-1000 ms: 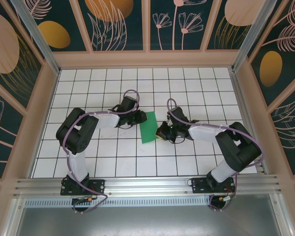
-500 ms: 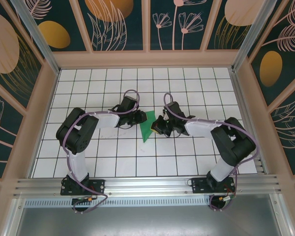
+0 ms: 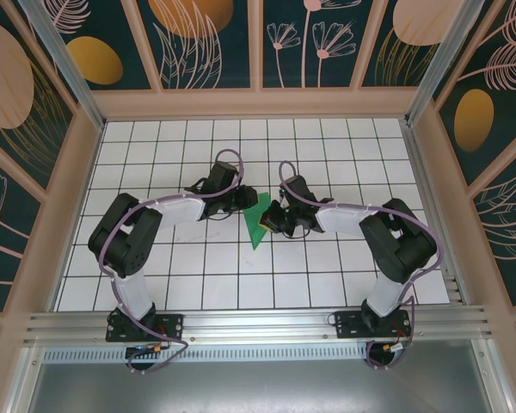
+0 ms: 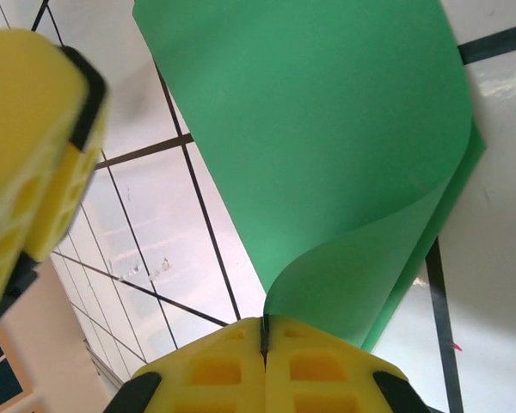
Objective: Fold a paper plane with a square sheet of paper (pick it up from the middle)
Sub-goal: Third fold the triangle at the center of the table.
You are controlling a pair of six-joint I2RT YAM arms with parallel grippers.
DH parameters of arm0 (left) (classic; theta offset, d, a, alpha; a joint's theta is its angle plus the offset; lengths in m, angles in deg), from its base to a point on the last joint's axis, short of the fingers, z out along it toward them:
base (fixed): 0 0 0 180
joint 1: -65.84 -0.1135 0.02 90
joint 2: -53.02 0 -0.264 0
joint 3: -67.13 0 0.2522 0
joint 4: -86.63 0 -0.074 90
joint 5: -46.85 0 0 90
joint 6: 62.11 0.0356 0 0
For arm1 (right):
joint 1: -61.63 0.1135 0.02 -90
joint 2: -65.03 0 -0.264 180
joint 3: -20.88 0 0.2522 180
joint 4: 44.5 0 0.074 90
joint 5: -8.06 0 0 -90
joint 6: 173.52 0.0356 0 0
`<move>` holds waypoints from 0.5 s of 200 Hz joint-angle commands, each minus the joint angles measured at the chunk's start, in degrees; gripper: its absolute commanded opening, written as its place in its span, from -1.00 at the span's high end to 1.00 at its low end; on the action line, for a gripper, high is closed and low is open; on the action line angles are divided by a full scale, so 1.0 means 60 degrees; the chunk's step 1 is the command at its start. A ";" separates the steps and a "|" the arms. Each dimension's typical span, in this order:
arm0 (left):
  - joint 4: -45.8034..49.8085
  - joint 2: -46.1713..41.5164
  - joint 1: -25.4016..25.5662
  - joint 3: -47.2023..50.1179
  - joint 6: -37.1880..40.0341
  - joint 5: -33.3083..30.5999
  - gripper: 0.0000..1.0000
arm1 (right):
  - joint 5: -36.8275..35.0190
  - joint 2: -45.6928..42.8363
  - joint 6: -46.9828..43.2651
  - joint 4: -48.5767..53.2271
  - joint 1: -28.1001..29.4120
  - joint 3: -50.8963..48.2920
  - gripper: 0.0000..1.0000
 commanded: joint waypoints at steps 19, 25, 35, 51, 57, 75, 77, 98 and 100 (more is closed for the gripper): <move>0.0085 0.0429 -0.0075 -0.0162 0.0098 -0.0127 0.46 | -0.0184 0.0274 -0.0184 0.0260 0.0079 0.0172 0.88; 0.0084 0.0507 -0.0073 -0.0171 0.0100 -0.0092 0.46 | -0.0213 0.0263 -0.0157 0.0208 0.0071 0.0143 0.88; 0.0139 0.0591 -0.0069 -0.0213 0.0089 -0.0102 0.48 | -0.0293 0.0234 -0.0131 0.0191 0.0079 0.0119 0.88; 0.0154 0.0634 -0.0068 -0.0215 0.0089 -0.0110 0.49 | -0.0349 0.0221 -0.0069 0.0082 0.0079 0.0069 0.88; 0.0178 0.0665 -0.0074 -0.0216 0.0091 -0.0095 0.49 | -0.0335 0.0228 -0.0030 0.0013 0.0079 0.0046 0.88; 0.0279 0.0768 -0.0066 -0.0244 0.0100 -0.0086 0.49 | -0.0262 0.0291 0.0014 -0.0118 0.0089 0.0029 0.88; 0.0294 0.0782 -0.0072 -0.0248 0.0100 -0.0098 0.49 | -0.0261 0.0305 0.0017 -0.0113 0.0092 0.0031 0.88; 0.0326 0.0858 -0.0065 -0.0242 0.0080 -0.0110 0.50 | -0.0247 0.0379 0.0008 -0.0180 0.0094 0.0065 0.88; 0.0350 0.0867 -0.0061 -0.0244 0.0084 -0.0115 0.50 | -0.0254 0.0389 0.0012 -0.0176 0.0093 0.0073 0.88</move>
